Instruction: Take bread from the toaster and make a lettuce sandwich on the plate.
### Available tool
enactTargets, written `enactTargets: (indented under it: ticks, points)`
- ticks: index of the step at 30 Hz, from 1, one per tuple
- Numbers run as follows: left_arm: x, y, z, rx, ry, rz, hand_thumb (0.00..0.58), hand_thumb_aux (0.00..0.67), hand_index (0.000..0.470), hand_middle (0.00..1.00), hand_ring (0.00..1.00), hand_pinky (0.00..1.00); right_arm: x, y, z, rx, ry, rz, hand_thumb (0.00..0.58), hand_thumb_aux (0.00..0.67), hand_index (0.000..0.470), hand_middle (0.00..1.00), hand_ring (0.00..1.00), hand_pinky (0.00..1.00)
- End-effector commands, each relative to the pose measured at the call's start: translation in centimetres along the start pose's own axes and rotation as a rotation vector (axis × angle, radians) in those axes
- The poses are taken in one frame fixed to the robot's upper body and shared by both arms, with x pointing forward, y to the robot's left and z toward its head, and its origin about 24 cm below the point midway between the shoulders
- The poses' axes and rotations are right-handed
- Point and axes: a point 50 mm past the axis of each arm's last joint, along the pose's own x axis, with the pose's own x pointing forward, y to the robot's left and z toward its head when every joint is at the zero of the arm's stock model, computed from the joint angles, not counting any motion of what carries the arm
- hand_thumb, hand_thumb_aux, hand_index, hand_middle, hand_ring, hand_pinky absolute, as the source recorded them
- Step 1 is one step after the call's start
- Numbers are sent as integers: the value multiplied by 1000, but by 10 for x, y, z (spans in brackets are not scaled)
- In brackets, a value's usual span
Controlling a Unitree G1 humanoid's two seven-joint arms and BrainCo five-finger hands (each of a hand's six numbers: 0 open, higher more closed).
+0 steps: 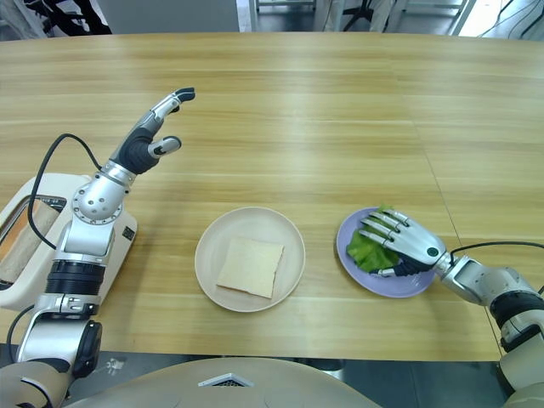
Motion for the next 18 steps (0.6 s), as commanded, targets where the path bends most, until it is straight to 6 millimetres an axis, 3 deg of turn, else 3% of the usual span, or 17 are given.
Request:
enactTargets:
  ticks: [1, 5, 9, 12, 13, 14, 16, 18]
  points:
    - [0, -4, -2, 14, 11, -28, 0, 0, 0, 0, 0, 0, 0, 5, 4, 16, -11, 25, 478, 389, 267, 0, 0, 0]
    - [0, -4, -3, 24, 14, -26, 0, 0, 0, 0, 0, 0, 1, 2, 3, 19, -10, 10, 526, 465, 319, 0, 0, 0]
    - [0, -5, -3, 26, 13, -30, 0, 0, 0, 0, 0, 0, 2, 0, 2, 23, -13, 2, 530, 473, 325, 0, 0, 0]
    - [0, -5, -3, 27, 12, -31, 0, 0, 0, 0, 0, 0, 2, -1, 1, 29, -13, -1, 550, 518, 355, 0, 0, 0]
    - [0, -5, -3, 27, 12, -31, 0, 0, 0, 0, 0, 0, 2, -1, 2, 31, -13, -2, 571, 589, 404, 0, 0, 0]
    - [0, -5, -3, 28, 13, -30, 0, 0, 0, 0, 0, 0, 2, -1, 2, 35, -16, -2, 571, 589, 404, 0, 0, 0]
    - [0, -5, -3, 28, 13, -30, 0, 0, 0, 0, 0, 0, 3, -1, 3, 43, -22, -6, 580, 670, 460, 0, 0, 0]
    - [0, -5, -3, 29, 14, -30, 0, 0, 0, 0, 0, 0, 4, -1, 4, 48, -26, -13, 580, 670, 460, 0, 0, 0]
